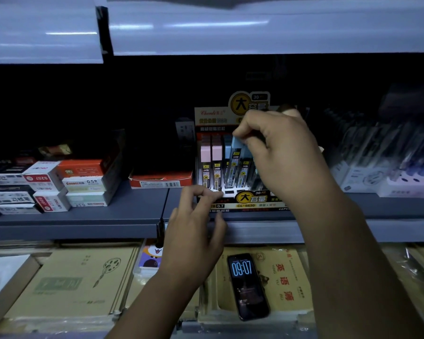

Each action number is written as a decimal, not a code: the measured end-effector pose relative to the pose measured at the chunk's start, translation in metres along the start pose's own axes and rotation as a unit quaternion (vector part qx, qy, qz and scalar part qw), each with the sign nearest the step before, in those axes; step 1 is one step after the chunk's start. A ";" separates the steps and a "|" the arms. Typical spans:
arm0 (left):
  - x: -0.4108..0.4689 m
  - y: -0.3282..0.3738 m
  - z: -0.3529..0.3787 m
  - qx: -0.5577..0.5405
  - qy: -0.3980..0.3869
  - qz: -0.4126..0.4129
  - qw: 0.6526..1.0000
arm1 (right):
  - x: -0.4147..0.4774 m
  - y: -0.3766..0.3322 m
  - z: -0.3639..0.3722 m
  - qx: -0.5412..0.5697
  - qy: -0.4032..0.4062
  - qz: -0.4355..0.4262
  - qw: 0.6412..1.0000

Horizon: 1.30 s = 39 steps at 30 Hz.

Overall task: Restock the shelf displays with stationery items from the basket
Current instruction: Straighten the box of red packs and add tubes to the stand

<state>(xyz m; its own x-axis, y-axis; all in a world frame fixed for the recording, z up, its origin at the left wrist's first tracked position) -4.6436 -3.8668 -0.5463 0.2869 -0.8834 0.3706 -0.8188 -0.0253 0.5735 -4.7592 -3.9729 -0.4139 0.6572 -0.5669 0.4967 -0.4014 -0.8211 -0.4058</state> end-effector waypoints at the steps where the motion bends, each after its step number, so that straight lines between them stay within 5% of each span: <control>1: 0.000 0.000 0.000 0.000 0.000 0.001 1.000 | 0.001 -0.001 0.003 -0.011 -0.007 -0.001 1.000; 14: 0.001 0.000 0.000 0.007 0.004 -0.001 1.000 | -0.004 0.007 0.023 -0.074 -0.020 0.020 0.997; 23: 0.002 0.000 0.001 0.003 0.010 -0.002 1.000 | -0.012 0.022 0.011 -0.064 0.060 0.030 0.996; 39: 0.003 0.009 0.005 0.009 0.002 0.014 1.000 | -0.016 0.027 0.020 -0.061 0.038 0.041 0.997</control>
<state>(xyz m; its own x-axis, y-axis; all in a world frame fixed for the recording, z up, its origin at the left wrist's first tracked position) -4.6526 -3.8725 -0.5435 0.2647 -0.8824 0.3890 -0.8357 -0.0086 0.5491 -4.7677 -3.9848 -0.4475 0.5705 -0.6325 0.5238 -0.5301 -0.7708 -0.3534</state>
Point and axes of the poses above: each hand's wrist, its own x-axis towards the middle knuckle, its own z-axis out of the palm, y = z × x, the point moved 3 cm from there along x, towards the middle knuckle, and after that the axes turned 13 degrees about -y, right-handed, at the moved point
